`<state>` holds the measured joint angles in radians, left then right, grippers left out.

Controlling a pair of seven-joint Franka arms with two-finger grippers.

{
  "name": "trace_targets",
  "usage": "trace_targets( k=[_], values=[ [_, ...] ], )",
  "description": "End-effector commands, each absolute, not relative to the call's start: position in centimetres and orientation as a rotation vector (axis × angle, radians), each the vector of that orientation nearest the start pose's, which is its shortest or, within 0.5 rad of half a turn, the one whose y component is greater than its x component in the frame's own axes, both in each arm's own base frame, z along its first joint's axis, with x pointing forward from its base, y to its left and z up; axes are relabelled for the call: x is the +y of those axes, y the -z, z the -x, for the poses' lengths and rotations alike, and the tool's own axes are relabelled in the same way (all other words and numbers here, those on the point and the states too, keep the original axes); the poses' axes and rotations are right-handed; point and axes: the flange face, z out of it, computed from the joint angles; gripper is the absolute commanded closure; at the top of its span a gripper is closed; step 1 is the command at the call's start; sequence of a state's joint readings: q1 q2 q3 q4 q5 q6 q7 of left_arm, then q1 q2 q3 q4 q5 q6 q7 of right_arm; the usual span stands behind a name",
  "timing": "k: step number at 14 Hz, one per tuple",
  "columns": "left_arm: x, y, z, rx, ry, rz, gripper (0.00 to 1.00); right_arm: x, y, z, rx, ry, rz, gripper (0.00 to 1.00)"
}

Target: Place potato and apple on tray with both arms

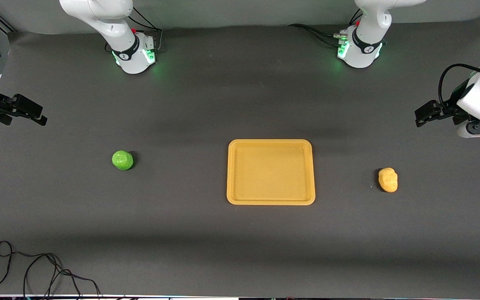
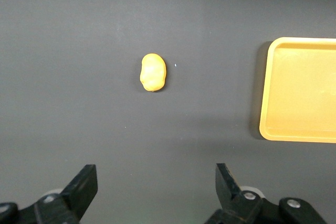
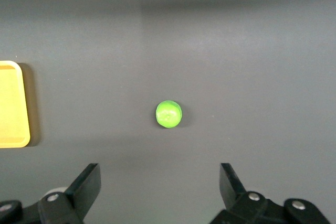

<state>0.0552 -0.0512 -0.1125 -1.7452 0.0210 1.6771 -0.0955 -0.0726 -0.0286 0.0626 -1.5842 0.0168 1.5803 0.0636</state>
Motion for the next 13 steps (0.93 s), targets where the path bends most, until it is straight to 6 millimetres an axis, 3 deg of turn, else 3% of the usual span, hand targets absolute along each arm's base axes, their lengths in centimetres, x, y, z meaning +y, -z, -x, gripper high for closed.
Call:
trace_targets(
  k=[1, 5, 13],
  values=[
    [-3.0, -59.5, -53.3, -0.043, 0.0, 3.113, 0.0, -0.6, -63.6, -54.3, 0.157, 0.061, 3.145, 0.0],
    [-2.6, -60.3, -52.9, -0.055, 0.019, 3.112, 0.0, -0.7, -63.2, -54.7, 0.162, 0.051, 3.143, 0.0],
    [-3.0, -59.3, -53.1, -0.046, 0.005, 3.114, 0.0, -0.6, -61.7, -56.3, 0.159, 0.053, 3.138, 0.0]
  ],
)
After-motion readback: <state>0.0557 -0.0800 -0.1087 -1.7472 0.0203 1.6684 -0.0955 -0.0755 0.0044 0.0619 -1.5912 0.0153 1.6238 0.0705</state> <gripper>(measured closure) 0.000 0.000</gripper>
